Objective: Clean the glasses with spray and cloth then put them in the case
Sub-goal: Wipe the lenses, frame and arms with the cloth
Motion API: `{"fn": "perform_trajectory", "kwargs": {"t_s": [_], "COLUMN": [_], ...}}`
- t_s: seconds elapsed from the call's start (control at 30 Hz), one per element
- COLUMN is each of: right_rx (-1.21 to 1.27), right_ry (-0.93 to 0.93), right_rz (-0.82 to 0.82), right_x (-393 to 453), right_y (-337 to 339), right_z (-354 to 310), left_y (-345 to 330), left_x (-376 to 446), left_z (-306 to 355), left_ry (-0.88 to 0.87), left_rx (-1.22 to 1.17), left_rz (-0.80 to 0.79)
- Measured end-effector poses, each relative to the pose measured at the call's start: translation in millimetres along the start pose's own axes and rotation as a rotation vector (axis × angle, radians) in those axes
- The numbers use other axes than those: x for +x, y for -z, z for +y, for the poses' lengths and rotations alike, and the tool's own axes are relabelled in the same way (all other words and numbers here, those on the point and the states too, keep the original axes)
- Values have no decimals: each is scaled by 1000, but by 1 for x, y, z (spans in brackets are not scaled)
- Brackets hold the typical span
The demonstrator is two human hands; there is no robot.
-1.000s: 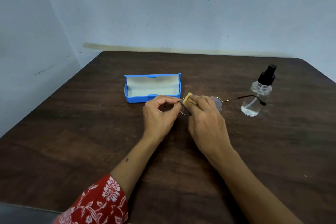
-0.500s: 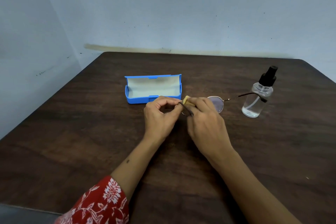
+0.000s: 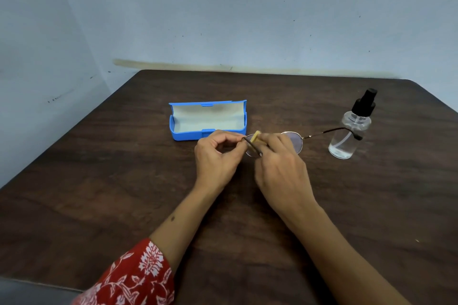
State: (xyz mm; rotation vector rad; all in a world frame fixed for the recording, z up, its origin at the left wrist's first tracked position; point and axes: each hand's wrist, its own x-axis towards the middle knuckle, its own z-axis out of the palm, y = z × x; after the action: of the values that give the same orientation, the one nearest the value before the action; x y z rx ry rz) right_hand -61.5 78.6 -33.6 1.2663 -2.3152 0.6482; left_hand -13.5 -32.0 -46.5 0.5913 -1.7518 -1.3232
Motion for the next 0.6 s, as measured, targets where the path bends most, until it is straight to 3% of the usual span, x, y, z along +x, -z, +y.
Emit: {"fn": "perform_trajectory", "kwargs": {"t_s": [0.1, 0.23, 0.43, 0.6], "right_rx": [-5, 13, -38, 148], "right_ry": [74, -7, 44, 9], "right_rz": [-7, 10, 1, -34], "right_x": [-4, 2, -4, -7], "right_y": [-3, 0, -5, -6], "right_z": [-3, 1, -6, -4], "left_y": [1, 1, 1, 2], "left_x": [0, -1, 2, 4], "left_z": [1, 2, -1, -5], "left_ry": [1, -3, 40, 32], "left_rx": [0, -4, 6, 33], "left_rz": [3, -1, 42, 79]}}
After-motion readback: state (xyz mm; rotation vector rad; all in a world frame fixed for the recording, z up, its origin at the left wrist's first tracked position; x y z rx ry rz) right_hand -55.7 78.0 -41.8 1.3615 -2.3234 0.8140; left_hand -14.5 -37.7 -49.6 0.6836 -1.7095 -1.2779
